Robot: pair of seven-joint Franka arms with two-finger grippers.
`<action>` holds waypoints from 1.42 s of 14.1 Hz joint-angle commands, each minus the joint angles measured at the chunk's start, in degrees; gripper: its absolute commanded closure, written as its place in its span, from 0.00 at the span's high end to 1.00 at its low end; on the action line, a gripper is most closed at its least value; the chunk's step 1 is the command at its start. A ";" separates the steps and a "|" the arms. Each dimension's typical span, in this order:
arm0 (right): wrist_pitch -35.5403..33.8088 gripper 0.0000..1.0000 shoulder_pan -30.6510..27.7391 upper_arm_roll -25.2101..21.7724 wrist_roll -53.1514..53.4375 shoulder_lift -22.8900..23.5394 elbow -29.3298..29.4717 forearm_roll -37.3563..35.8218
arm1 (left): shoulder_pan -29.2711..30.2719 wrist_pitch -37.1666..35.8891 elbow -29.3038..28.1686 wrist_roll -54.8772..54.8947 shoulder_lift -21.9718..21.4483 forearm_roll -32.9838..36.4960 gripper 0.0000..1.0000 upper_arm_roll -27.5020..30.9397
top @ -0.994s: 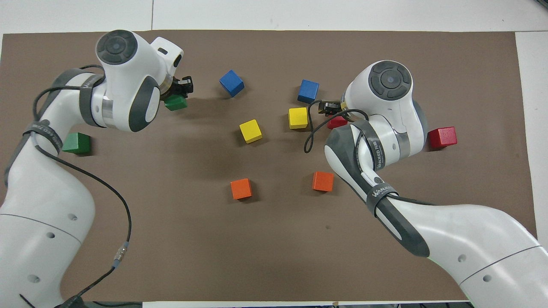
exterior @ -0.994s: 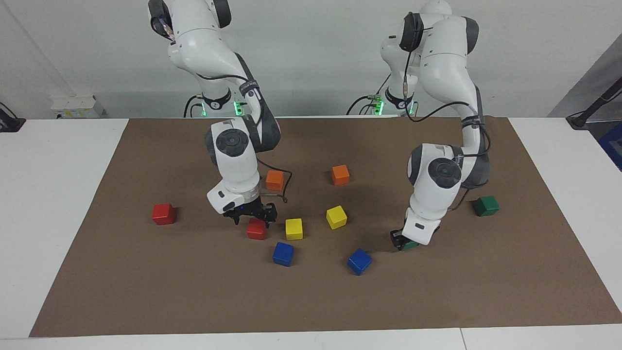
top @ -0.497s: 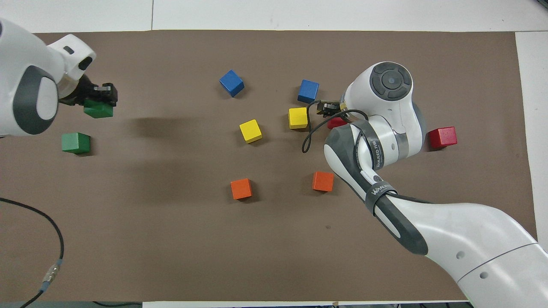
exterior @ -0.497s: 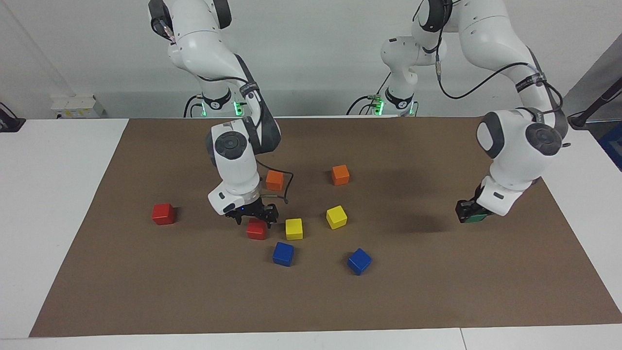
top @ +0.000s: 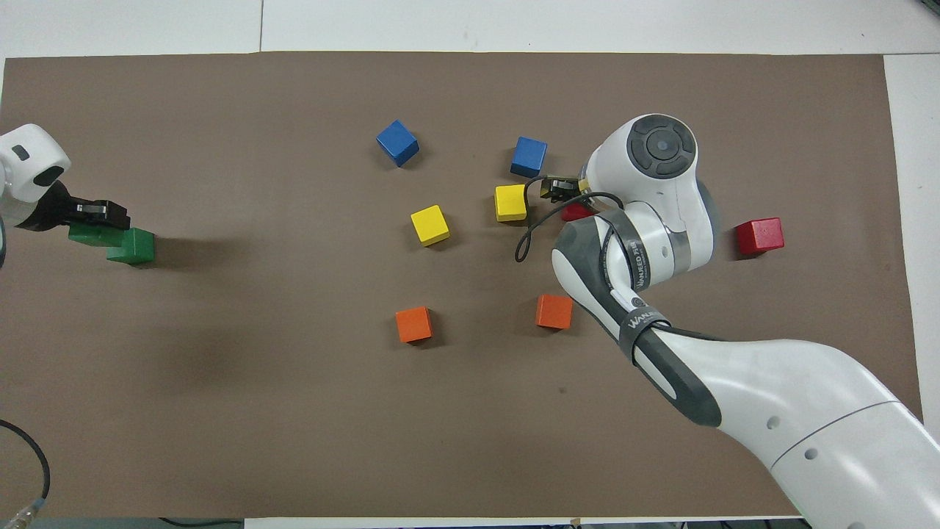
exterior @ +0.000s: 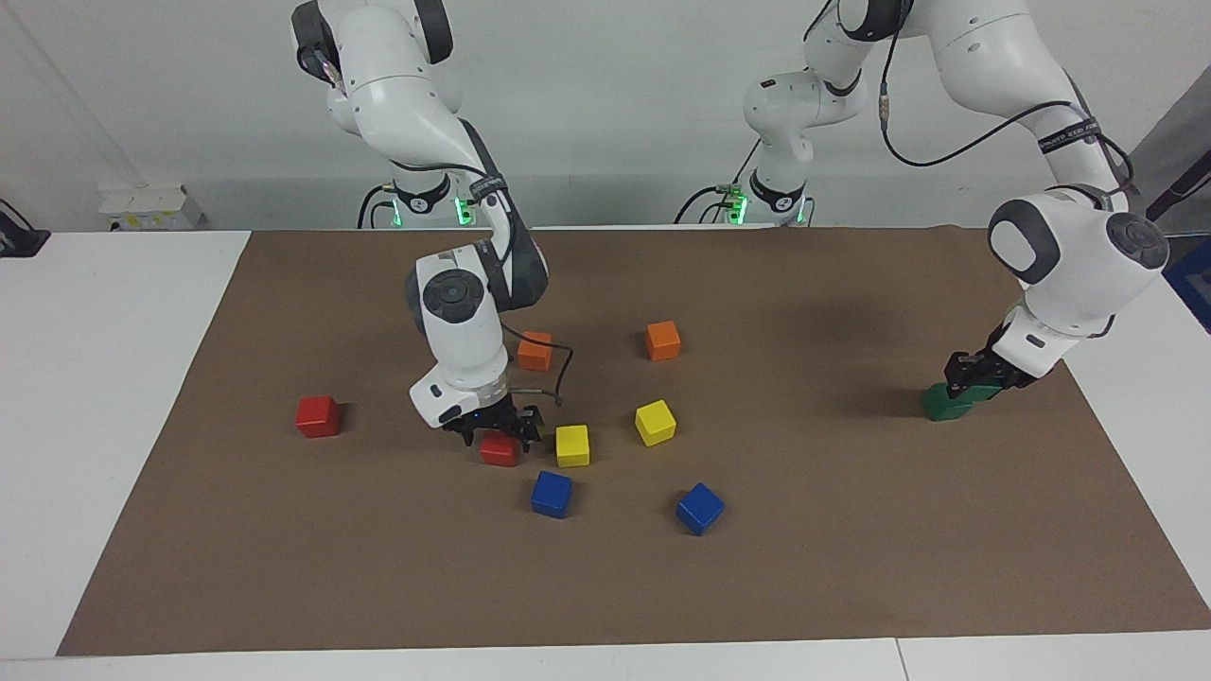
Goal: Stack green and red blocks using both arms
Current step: 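Stack green on green with the left gripper while the right gripper lifts red, then stack the red block on the placed red block with the right gripper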
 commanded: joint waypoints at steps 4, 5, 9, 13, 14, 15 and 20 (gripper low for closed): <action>3.21 0.84 -0.88 0.48 -1.59 0.15 -1.94 1.10 | 2.05 4.39 -6.31 4.45 -3.76 -1.17 0.00 -0.45; 3.03 0.65 -0.88 0.48 -1.58 0.06 -2.03 1.10 | 2.14 4.92 -6.22 4.55 -3.76 -1.17 0.00 -0.45; -4.67 0.00 -2.89 0.57 -3.68 -1.08 2.52 0.92 | 2.85 8.08 -7.53 4.20 -3.67 -1.44 0.00 -0.45; -17.34 0.00 -11.40 0.48 -21.14 -9.14 6.51 1.01 | 2.23 10.72 -8.24 3.93 -2.88 -2.58 0.00 -0.37; -19.62 0.00 -13.86 0.39 -26.49 -11.87 5.89 0.92 | 2.14 11.33 -8.33 3.50 -2.62 -2.58 0.00 -0.45; -21.12 0.00 -16.06 0.39 -30.81 -13.81 5.28 0.92 | 1.97 11.86 -8.68 2.97 -2.53 -2.58 0.00 -0.45; -16.69 0.00 -25.56 0.39 -41.46 -24.63 -10.62 1.01 | 1.35 13.36 -9.21 3.14 -2.00 -2.58 0.00 -0.37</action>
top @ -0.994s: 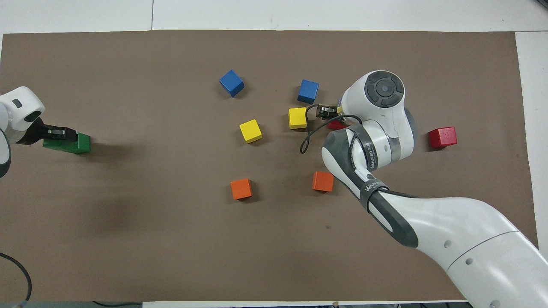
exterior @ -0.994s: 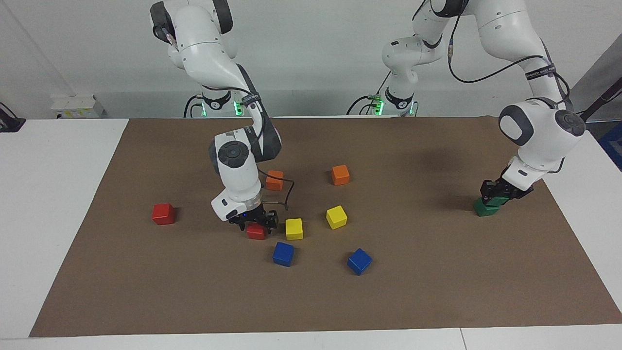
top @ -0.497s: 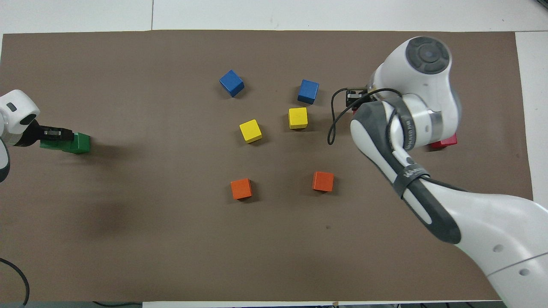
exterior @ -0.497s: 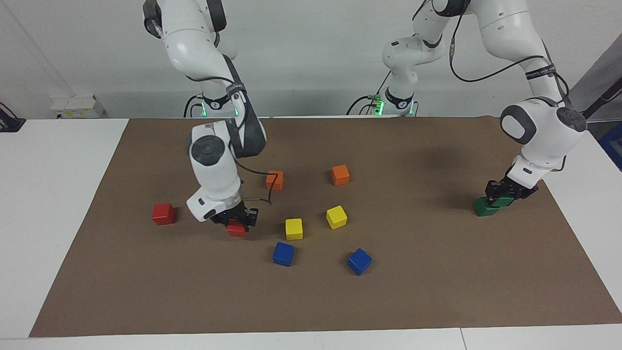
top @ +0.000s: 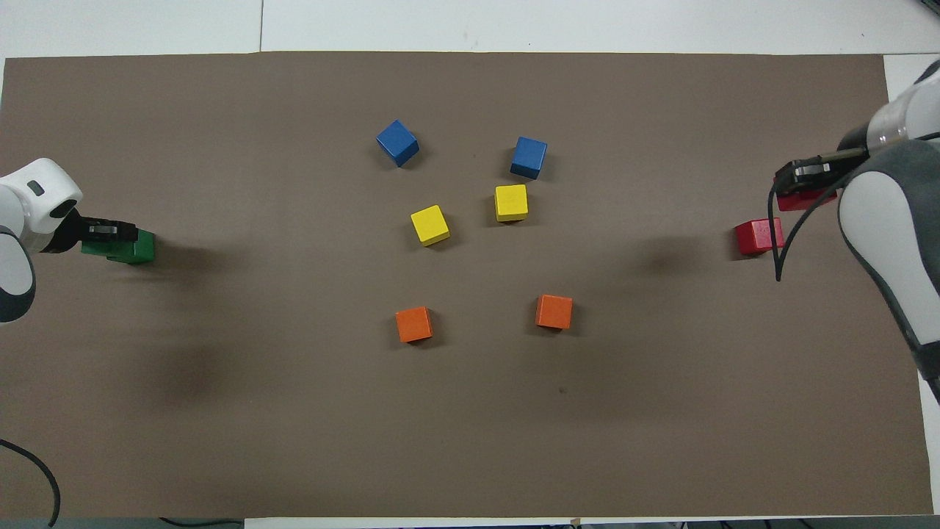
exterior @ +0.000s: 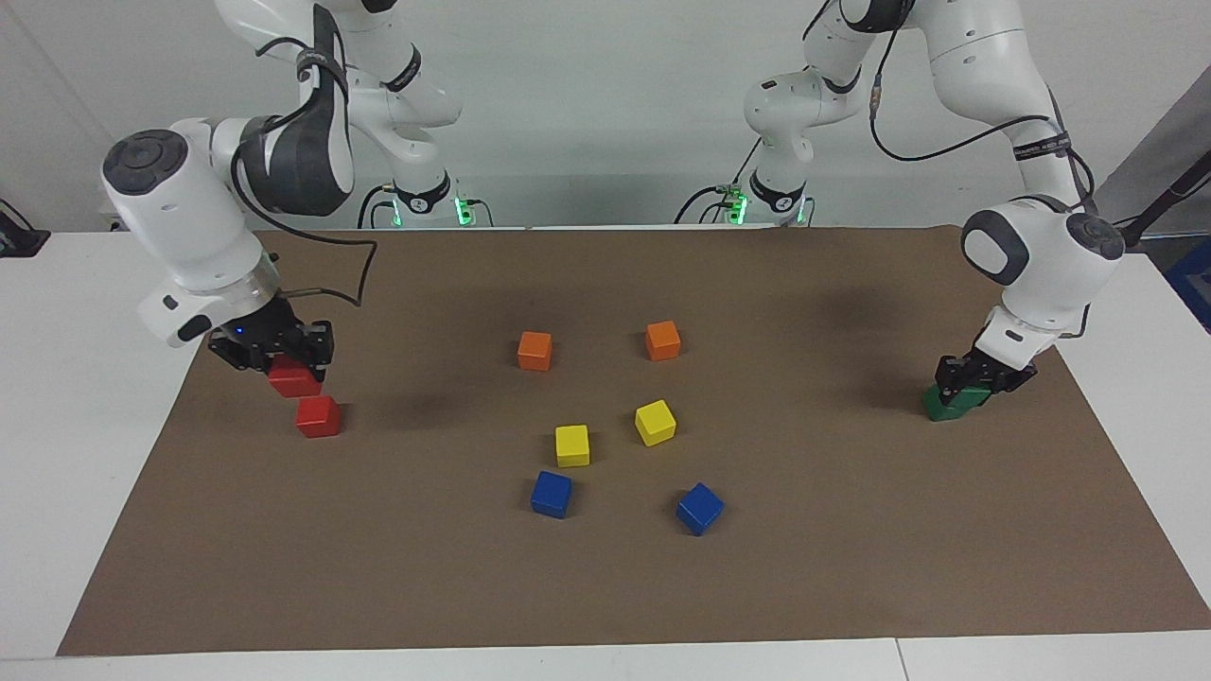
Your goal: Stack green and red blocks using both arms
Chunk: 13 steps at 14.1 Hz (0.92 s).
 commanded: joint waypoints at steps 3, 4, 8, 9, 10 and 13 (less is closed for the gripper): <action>13.57 0.00 -5.82 0.76 -9.38 -4.73 -13.83 0.82 | -0.55 2.01 -1.34 0.54 -0.31 -0.82 0.00 0.40; 16.21 0.00 -6.18 0.76 -12.10 -4.12 -14.62 0.82 | -0.55 1.92 -1.34 0.54 -0.31 -0.82 0.21 0.40; 18.70 0.00 -5.04 0.85 -11.34 -2.36 -15.42 0.91 | -0.63 1.57 -1.16 0.46 -0.31 -0.82 1.00 0.40; 18.78 0.00 -4.69 0.94 -10.55 -2.27 -15.94 1.00 | -0.64 1.22 -0.90 0.37 -0.31 -0.82 1.00 0.40; 20.52 0.00 -4.25 0.94 -9.94 -1.92 -16.64 1.09 | -0.55 1.04 -0.73 0.37 -0.23 -0.82 1.00 0.31; 23.27 0.00 -4.25 0.94 -9.93 -1.04 -17.97 3.63 | -0.64 -1.93 1.81 0.10 -0.23 -0.82 1.00 0.31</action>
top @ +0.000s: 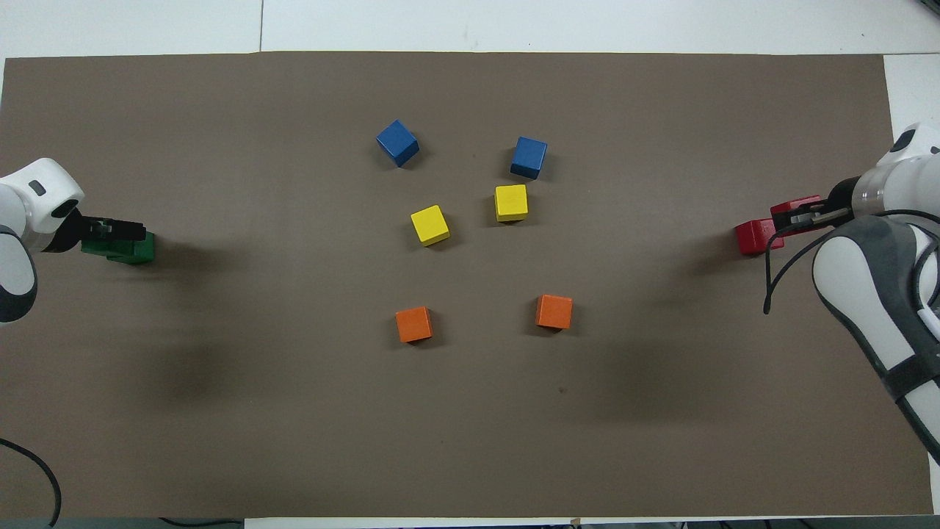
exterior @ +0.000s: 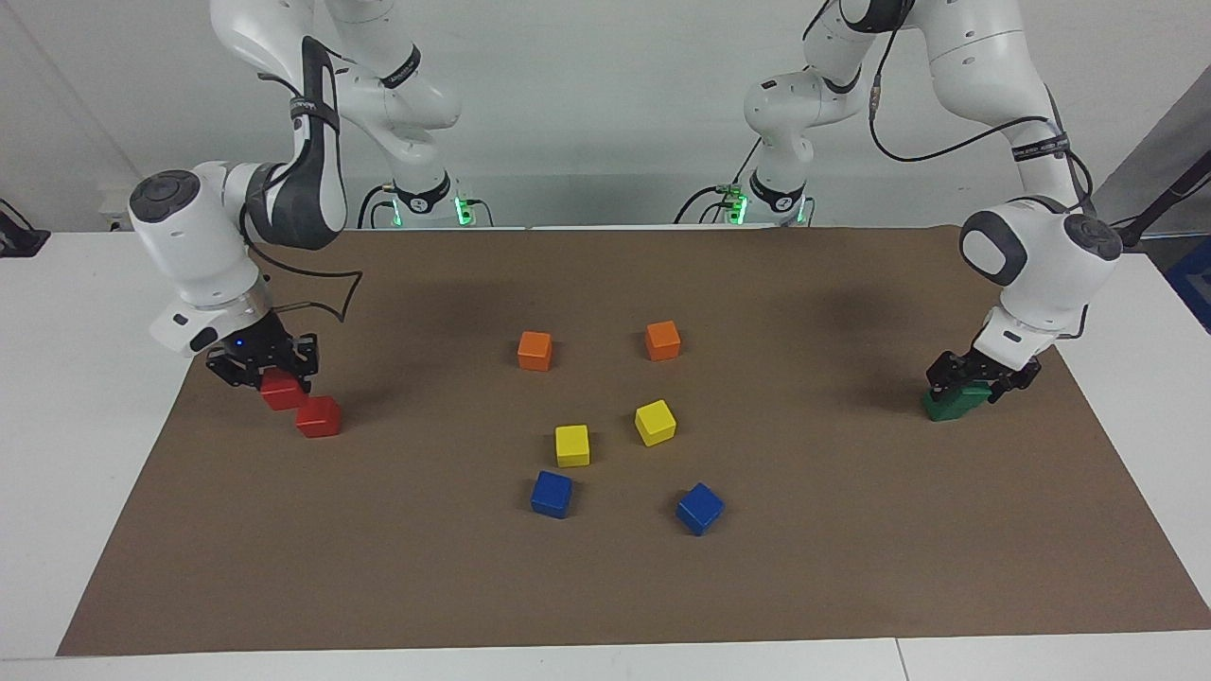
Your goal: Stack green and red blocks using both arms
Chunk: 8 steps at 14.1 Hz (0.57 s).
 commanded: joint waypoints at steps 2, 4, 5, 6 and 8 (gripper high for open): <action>1.98 0.00 -0.27 0.18 0.58 0.85 -1.31 2.79 | -0.67 -8.22 6.67 -0.26 -0.34 -0.73 1.00 0.32; 2.25 0.00 -0.36 0.18 0.58 1.55 -1.40 2.97 | -1.19 -13.06 10.28 -0.70 -0.77 -0.73 1.00 0.50; 2.25 0.00 -0.27 0.18 0.67 1.55 -1.31 3.06 | -1.19 -15.18 11.26 -2.53 -1.39 -0.73 1.00 0.50; 2.33 0.00 -0.27 0.18 0.67 1.73 -1.31 3.14 | -1.19 -17.02 12.14 -5.15 -2.44 -0.38 1.00 0.50; 2.60 0.00 -0.45 0.18 0.67 2.17 -1.40 3.14 | -1.28 -18.79 12.50 -7.28 -4.72 -0.37 1.00 0.06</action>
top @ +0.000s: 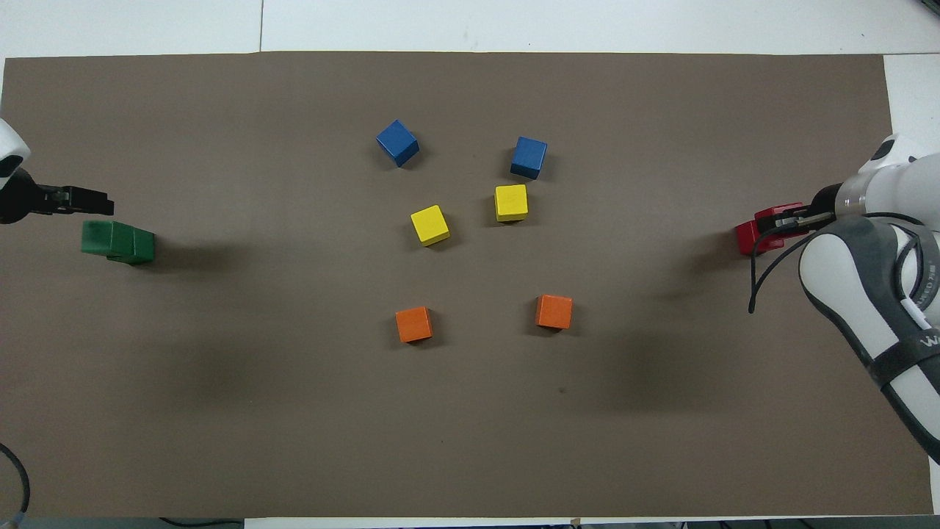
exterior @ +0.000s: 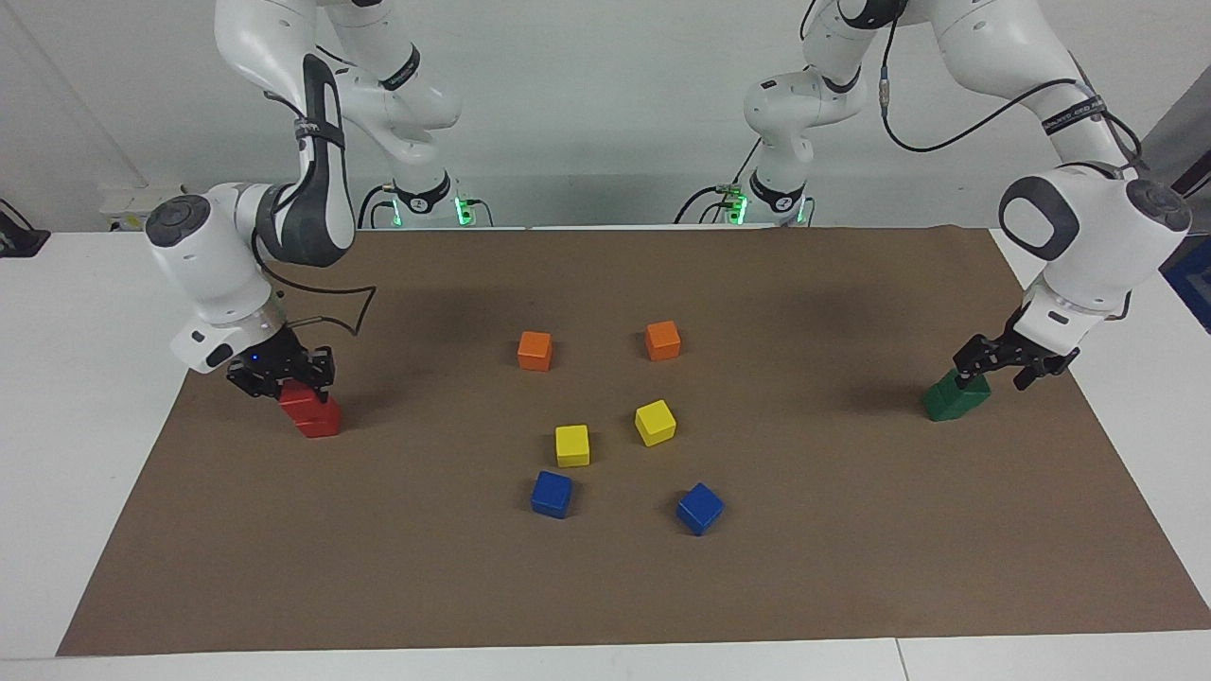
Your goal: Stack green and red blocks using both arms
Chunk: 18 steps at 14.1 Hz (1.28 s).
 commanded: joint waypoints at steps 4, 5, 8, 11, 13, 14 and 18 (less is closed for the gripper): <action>3.33 0.00 -1.02 0.13 0.48 0.21 -1.40 0.65 | -1.78 -9.20 0.78 -7.96 -8.09 -0.08 1.00 0.00; 3.33 0.00 -1.11 0.13 0.57 0.21 -1.40 0.65 | -1.78 -11.75 1.30 -8.58 -9.50 0.18 1.00 -0.01; 3.51 0.00 -1.11 0.04 1.10 0.21 -1.49 0.65 | -2.83 -18.17 2.10 -12.08 -13.19 0.27 1.00 -0.09; 3.60 0.00 -0.94 0.04 3.55 0.12 -2.01 0.65 | -4.06 -23.87 4.11 -15.35 -14.79 0.45 1.00 -0.27; 3.69 0.00 -1.02 0.04 3.65 0.04 -2.28 0.65 | -4.24 -27.14 5.35 -15.44 -15.92 0.54 1.00 -0.27; 3.69 0.00 -1.03 0.04 3.65 0.04 -2.28 0.65 | -4.24 -27.59 5.35 -15.44 -16.71 0.54 1.00 -0.36; 3.86 0.00 -0.94 -0.05 4.88 -0.23 -3.07 0.56 | -5.46 -28.38 5.18 -16.14 -17.69 0.54 1.00 -0.45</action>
